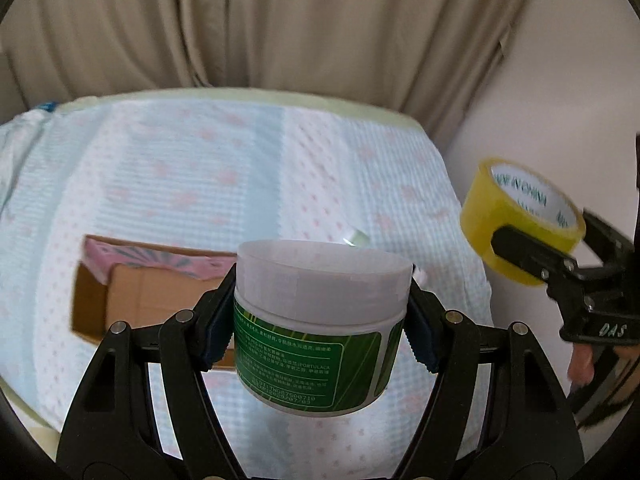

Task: Organize rigid objects
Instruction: 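Carry the jar and tape roll over the cardboard box and lower them in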

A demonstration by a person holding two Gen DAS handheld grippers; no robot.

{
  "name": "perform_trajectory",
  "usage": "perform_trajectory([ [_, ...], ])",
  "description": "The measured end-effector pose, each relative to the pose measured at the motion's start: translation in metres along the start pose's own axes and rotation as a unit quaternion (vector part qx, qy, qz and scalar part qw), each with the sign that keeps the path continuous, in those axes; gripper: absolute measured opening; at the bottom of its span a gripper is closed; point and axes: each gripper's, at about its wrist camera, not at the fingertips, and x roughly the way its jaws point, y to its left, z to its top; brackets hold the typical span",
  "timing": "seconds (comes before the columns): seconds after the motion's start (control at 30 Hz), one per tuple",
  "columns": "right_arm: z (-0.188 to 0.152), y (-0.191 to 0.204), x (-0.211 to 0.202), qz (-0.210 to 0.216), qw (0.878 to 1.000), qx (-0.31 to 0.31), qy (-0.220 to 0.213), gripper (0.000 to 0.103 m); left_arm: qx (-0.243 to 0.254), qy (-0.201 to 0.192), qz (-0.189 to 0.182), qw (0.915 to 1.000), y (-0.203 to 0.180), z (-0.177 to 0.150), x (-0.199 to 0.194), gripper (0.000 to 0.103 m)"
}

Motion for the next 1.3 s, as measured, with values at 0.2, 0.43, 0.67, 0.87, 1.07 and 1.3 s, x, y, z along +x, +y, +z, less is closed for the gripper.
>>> perform_trajectory([
  [0.2, 0.007, 0.057, -0.018, 0.012, 0.999, 0.043, 0.000, 0.097, -0.028, -0.025, 0.021, 0.9991, 0.056, 0.000, -0.045, 0.069],
  [0.43, 0.016, 0.133, 0.003, 0.026, 0.998, 0.050, 0.019, 0.097, -0.029, -0.011, 0.032, 0.9990, 0.140, -0.006, -0.067, 0.069],
  [0.67, 0.029, 0.193, 0.037, 0.001, 0.994, 0.099, 0.045, 0.097, 0.000, 0.013, 0.024, 0.9996, 0.220, 0.003, -0.062, 0.069],
  [0.87, 0.031, 0.232, 0.080, -0.034, 0.985, 0.147, 0.083, 0.097, 0.026, 0.049, 0.006, 0.9985, 0.272, 0.014, -0.034, 0.069],
  [1.07, 0.022, 0.251, 0.131, -0.059, 0.970, 0.198, 0.126, 0.097, 0.054, 0.095, -0.006, 0.9940, 0.303, 0.012, 0.013, 0.069],
  [1.3, 0.004, 0.259, 0.185, -0.063, 0.958, 0.217, 0.178, 0.097, 0.058, 0.142, -0.006, 0.9882, 0.317, 0.003, 0.070, 0.069],
])
